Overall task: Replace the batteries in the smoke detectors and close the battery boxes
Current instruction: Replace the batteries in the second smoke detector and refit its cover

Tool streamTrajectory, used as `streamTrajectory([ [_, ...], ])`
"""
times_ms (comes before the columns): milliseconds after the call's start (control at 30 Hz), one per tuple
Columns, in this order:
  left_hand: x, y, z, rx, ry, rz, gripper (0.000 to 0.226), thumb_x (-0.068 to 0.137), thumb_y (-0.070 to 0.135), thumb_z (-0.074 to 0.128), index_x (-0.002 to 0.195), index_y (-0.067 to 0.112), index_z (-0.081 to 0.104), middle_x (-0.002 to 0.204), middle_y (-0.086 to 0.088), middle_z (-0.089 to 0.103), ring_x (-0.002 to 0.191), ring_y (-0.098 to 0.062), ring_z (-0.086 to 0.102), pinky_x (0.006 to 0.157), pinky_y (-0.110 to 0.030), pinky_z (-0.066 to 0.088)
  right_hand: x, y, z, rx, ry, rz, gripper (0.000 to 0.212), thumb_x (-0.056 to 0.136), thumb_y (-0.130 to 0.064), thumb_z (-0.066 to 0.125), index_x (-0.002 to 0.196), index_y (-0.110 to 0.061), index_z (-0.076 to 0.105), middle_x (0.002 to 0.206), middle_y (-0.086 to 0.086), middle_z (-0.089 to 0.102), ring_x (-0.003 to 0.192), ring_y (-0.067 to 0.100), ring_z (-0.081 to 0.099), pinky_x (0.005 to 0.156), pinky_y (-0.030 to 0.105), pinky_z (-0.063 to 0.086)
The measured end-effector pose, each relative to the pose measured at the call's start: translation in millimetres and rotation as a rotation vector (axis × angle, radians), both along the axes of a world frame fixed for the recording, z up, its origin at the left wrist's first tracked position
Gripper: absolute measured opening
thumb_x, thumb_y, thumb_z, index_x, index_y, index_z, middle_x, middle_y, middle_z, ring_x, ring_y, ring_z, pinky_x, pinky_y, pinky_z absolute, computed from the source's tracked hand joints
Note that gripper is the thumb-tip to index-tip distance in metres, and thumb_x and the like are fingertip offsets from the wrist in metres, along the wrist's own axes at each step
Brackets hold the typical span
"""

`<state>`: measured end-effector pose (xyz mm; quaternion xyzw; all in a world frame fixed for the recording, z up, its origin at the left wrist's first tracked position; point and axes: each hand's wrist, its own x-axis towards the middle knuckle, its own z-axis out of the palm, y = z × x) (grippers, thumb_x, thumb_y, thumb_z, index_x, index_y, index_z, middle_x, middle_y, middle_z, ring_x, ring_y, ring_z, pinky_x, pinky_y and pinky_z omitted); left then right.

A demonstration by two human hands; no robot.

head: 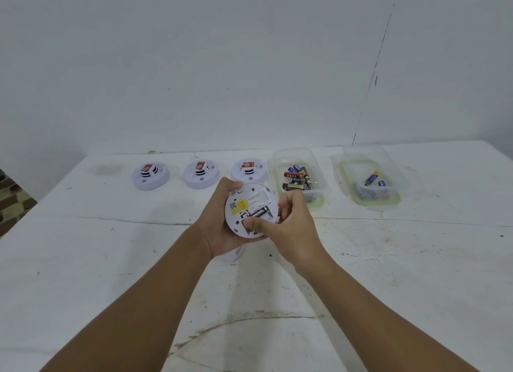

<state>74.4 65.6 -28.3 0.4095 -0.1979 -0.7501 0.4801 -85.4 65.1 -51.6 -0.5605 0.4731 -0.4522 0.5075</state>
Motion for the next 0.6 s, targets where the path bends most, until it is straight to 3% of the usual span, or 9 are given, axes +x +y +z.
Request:
streamTrajectory([
  [100, 0.4, -1.5, 5.4, -0.035, -0.007, 0.033, 0.054, 0.086, 0.042, 0.063, 0.127, 0.008, 0.068, 0.123, -0.022, 0.071, 0.11, -0.039, 0.067, 0.095, -0.052, 0.054, -5.1, -2.5, 1.7, 0.005, 0.008, 0.043, 0.056, 0.071, -0.032, 0.096, 0.105, -0.026, 0.052, 0.079, -0.006, 0.045, 0.062, 0.003, 0.043, 0.061, 0.021, 0.043],
  [267, 5.9, -12.4, 16.4, -0.14, -0.133, 0.111, 0.04, 0.099, 0.04, 0.061, 0.126, 0.012, 0.069, 0.126, -0.019, 0.072, 0.117, -0.036, 0.068, 0.111, -0.06, 0.046, -17.4, -11.5, 7.6, -0.03, 0.069, 0.046, 0.039, 0.087, -0.048, 0.079, 0.117, -0.039, 0.057, 0.104, -0.003, 0.062, 0.079, 0.0, 0.057, 0.073, 0.016, 0.05],
  [333, 8.7, -18.2, 17.4, -0.14, -0.159, 0.188, 0.029, 0.1, 0.036, 0.062, 0.118, 0.016, 0.073, 0.12, -0.016, 0.075, 0.119, -0.037, 0.068, 0.11, -0.061, 0.046, -19.3, -16.1, 6.9, -0.102, 0.13, 0.001, 0.027, 0.092, -0.042, 0.076, 0.113, -0.036, 0.06, 0.096, -0.004, 0.064, 0.076, 0.002, 0.057, 0.071, 0.015, 0.049],
  [433, 11.6, -26.0, 13.0, -0.102, -0.116, 0.273, 0.03, 0.097, 0.036, 0.064, 0.116, 0.015, 0.073, 0.122, -0.019, 0.074, 0.119, -0.044, 0.067, 0.108, -0.06, 0.048, -23.1, -31.3, 9.7, -0.222, 0.247, -0.047, 0.007, 0.097, -0.028, 0.072, 0.101, -0.029, 0.066, 0.085, -0.006, 0.065, 0.067, 0.005, 0.055, 0.065, 0.012, 0.044],
  [600, 12.5, -37.5, 8.2, -0.09, -0.071, 0.276, 0.029, 0.095, 0.035, 0.064, 0.108, 0.013, 0.077, 0.121, -0.021, 0.074, 0.11, -0.046, 0.07, 0.106, -0.06, 0.049, -35.1, -77.5, 27.1, -0.323, 0.493, -0.08, 0.006, 0.098, -0.022, 0.067, 0.094, -0.023, 0.072, 0.082, -0.012, 0.068, 0.07, -0.005, 0.057, 0.065, 0.005, 0.039],
])
